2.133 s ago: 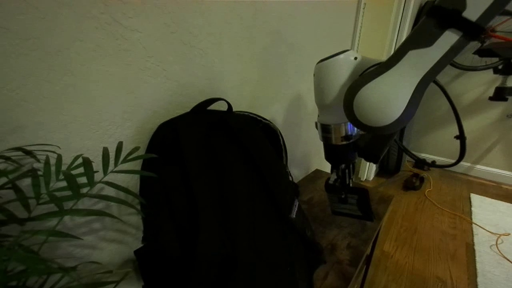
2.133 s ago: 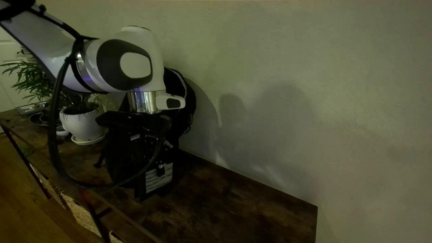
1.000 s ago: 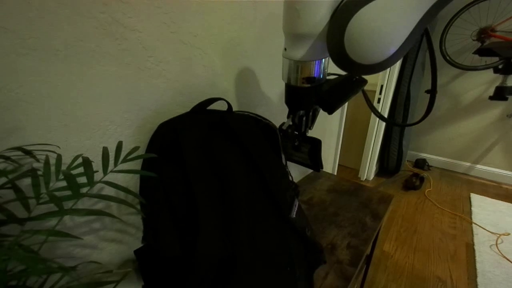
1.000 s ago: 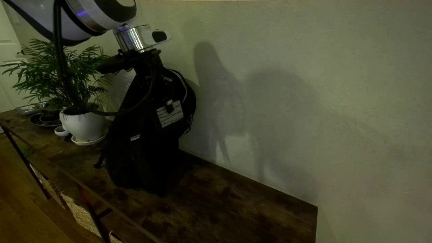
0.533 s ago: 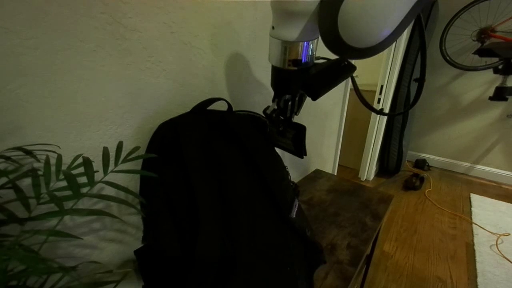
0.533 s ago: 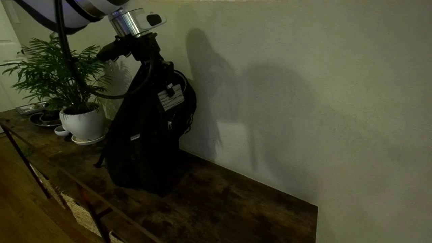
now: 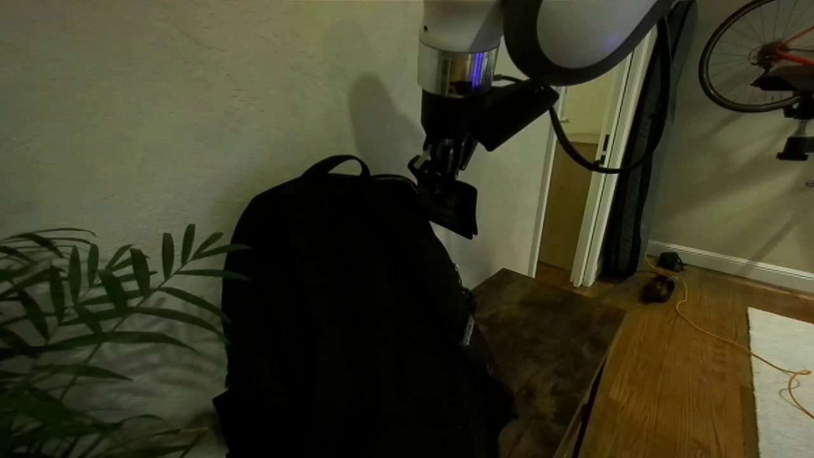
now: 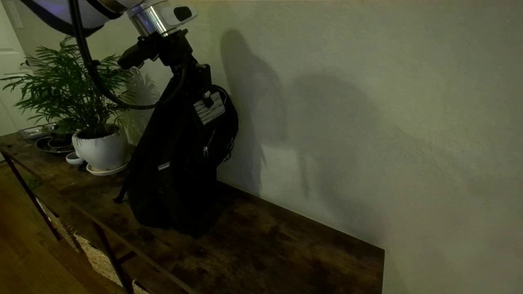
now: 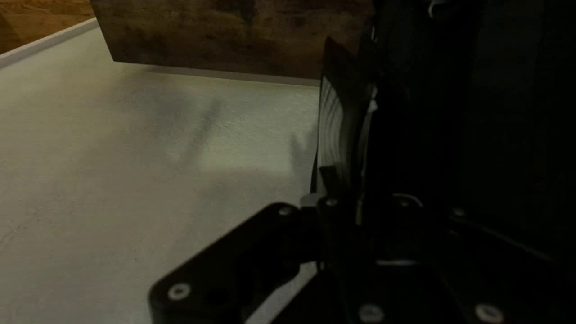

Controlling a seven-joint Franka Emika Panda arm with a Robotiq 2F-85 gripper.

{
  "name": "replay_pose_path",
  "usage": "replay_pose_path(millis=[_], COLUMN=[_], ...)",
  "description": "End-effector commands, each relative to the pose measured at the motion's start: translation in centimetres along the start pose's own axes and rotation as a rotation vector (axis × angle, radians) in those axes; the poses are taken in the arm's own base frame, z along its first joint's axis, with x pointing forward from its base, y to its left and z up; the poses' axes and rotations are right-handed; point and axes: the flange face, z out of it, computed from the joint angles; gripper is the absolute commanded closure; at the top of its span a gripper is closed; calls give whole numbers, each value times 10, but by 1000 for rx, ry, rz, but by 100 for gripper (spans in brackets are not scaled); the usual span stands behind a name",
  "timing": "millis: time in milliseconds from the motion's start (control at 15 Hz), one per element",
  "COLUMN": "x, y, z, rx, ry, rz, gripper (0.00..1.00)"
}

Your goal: Pick up the wallet and place it in the backpack

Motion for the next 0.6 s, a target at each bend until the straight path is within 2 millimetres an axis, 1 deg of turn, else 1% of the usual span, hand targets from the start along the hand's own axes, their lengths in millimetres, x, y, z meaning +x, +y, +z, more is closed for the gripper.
replay_pose_path(millis=[0,533], x=[-1,-11], y=[0,-13], z=[-26,-37], rx=[-35,-44], ry=[27,27], rz=[16,1], gripper=[93,93])
